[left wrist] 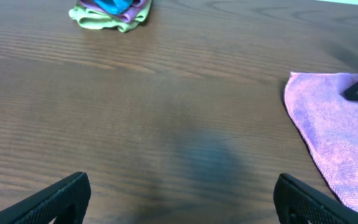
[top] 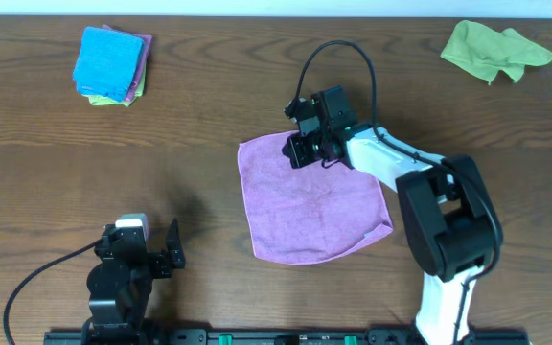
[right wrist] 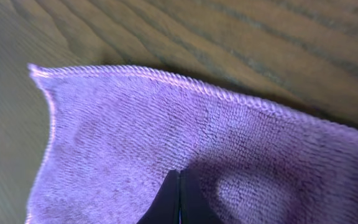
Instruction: Fold the cloth
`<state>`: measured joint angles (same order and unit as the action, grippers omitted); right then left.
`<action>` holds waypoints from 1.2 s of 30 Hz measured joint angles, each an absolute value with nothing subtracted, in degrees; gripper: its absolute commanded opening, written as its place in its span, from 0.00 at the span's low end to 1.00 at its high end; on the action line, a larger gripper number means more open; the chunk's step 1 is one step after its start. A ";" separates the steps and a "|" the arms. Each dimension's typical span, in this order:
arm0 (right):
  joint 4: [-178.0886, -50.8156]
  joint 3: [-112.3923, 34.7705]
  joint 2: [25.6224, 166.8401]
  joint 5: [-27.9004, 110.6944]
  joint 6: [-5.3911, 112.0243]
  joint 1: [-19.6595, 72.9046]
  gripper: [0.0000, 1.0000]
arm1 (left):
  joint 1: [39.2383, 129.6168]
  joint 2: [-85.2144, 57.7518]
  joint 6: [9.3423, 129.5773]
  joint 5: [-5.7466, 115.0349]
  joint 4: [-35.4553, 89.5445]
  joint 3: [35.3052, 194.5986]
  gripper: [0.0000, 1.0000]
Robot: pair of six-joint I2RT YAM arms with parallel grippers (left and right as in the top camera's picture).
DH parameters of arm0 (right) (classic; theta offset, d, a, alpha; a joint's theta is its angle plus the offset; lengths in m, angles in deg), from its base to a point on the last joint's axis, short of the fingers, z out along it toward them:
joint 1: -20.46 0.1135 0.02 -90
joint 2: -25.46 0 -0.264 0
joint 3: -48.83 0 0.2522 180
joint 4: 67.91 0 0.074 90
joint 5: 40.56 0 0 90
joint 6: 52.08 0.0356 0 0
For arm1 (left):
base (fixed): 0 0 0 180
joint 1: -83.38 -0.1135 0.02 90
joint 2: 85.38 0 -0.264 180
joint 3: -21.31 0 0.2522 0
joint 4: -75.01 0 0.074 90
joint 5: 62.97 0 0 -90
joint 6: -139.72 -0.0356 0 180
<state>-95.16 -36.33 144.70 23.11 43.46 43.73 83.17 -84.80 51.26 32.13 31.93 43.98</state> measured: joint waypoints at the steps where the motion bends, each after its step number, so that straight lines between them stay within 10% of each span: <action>1: -94.66 -36.33 145.09 22.57 43.37 43.70 0.01 | 83.17 -84.80 51.26 32.15 31.93 43.98 0.95; 26: -81.87 -38.87 146.78 33.80 49.93 43.81 0.01 | 83.17 -84.80 51.26 32.15 31.93 43.98 0.95; 36: -115.36 -51.74 126.12 29.32 50.19 43.97 0.01 | 83.17 -84.78 51.26 32.13 31.93 43.98 0.95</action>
